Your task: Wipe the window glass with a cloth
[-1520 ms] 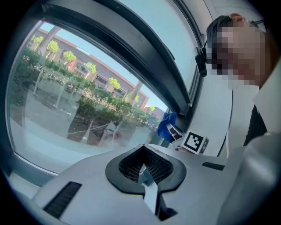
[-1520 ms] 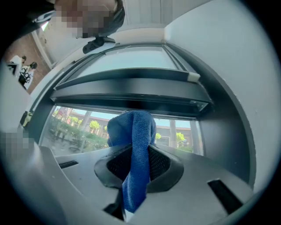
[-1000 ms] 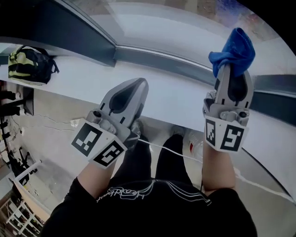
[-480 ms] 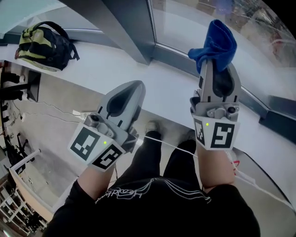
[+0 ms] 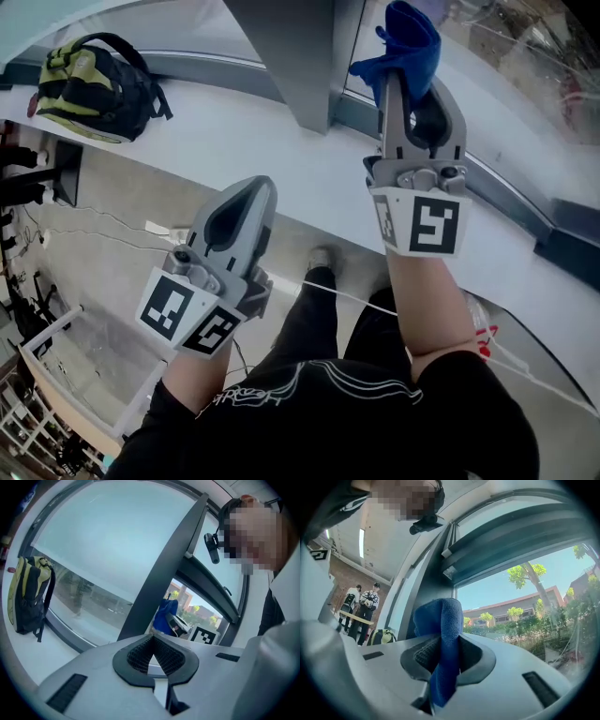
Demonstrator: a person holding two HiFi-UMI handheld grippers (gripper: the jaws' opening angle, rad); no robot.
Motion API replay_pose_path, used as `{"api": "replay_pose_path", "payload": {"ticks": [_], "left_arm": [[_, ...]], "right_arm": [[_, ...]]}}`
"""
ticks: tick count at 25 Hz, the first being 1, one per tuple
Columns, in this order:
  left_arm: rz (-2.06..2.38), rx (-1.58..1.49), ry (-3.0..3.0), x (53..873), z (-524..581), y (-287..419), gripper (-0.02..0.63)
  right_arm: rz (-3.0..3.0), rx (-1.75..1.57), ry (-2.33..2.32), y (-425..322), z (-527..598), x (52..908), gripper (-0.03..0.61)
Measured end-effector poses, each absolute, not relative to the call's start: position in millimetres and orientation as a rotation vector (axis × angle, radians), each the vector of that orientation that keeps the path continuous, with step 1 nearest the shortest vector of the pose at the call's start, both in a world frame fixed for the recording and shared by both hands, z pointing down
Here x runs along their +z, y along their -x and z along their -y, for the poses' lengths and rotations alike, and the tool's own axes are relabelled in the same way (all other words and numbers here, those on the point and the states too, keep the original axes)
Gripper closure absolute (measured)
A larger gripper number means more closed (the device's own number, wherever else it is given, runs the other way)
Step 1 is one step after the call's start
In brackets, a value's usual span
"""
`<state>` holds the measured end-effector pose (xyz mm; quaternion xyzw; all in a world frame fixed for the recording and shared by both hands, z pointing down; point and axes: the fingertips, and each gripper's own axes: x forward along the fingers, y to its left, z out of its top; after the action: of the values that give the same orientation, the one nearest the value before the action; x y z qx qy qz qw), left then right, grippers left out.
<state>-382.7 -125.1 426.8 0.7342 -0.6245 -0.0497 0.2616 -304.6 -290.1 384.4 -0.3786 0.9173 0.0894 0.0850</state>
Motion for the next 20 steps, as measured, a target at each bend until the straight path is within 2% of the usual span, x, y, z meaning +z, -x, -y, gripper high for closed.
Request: {"api": "replay_pose_path", "payload": {"ticks": [11, 20], "left_arm": [[1.692, -0.157, -1.943, 438.2, 120.2, 390.2, 0.609], [1.635, -0.12, -1.975, 441.2, 136.2, 347.6, 0.607]], "right_arm": [[-2.763, 0.315, 1.165, 320.9, 314.7, 397.1, 0.515], [-2.752, 0.359, 1.27, 262.2, 327.2, 405.7, 0.515]]}}
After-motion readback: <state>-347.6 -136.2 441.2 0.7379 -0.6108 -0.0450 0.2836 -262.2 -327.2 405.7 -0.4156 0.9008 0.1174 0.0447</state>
